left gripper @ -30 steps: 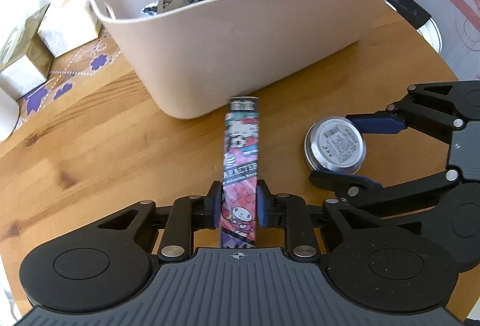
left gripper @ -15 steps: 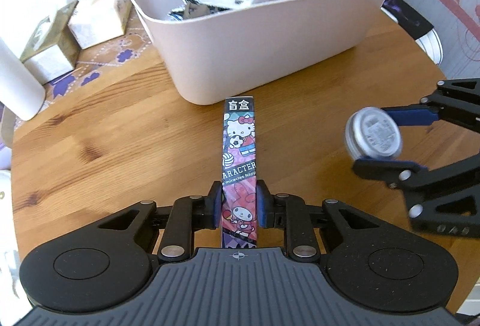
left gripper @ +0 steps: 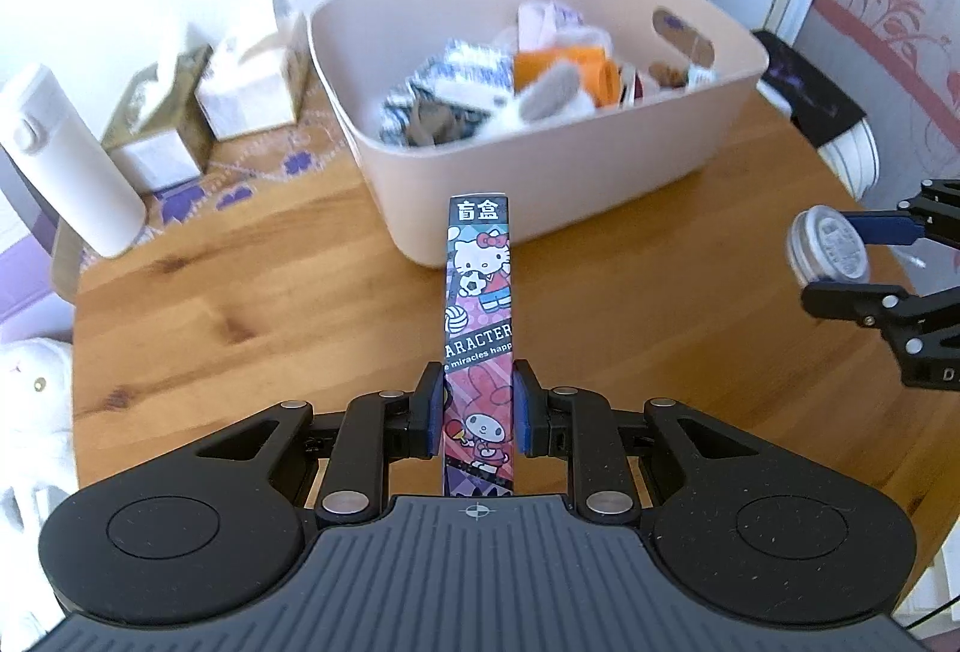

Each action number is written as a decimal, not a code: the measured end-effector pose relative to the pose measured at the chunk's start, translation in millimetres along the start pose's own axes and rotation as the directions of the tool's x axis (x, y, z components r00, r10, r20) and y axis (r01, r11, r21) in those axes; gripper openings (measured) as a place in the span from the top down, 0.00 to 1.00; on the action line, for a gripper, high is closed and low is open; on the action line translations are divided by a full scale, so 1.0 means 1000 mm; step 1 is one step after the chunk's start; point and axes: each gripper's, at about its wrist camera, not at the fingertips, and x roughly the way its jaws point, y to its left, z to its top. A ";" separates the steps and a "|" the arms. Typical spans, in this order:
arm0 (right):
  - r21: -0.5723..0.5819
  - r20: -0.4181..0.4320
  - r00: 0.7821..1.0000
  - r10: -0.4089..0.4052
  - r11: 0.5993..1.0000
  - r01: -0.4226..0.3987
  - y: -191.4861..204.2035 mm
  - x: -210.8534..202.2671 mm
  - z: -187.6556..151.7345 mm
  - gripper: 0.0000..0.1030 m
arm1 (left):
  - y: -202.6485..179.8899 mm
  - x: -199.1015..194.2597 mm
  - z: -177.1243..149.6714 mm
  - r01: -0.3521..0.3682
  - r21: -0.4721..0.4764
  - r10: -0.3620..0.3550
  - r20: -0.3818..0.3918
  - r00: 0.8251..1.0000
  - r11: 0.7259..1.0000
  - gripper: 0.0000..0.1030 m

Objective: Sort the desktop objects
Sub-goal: 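Lift and carry the silver tin and cartoon box over the basket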

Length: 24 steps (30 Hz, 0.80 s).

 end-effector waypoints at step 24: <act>-0.013 0.210 0.965 -0.156 0.987 0.162 -0.071 0.005 0.116 0.50 | 0.012 -0.019 0.141 -0.082 -0.027 0.086 0.243 0.966 0.996 0.78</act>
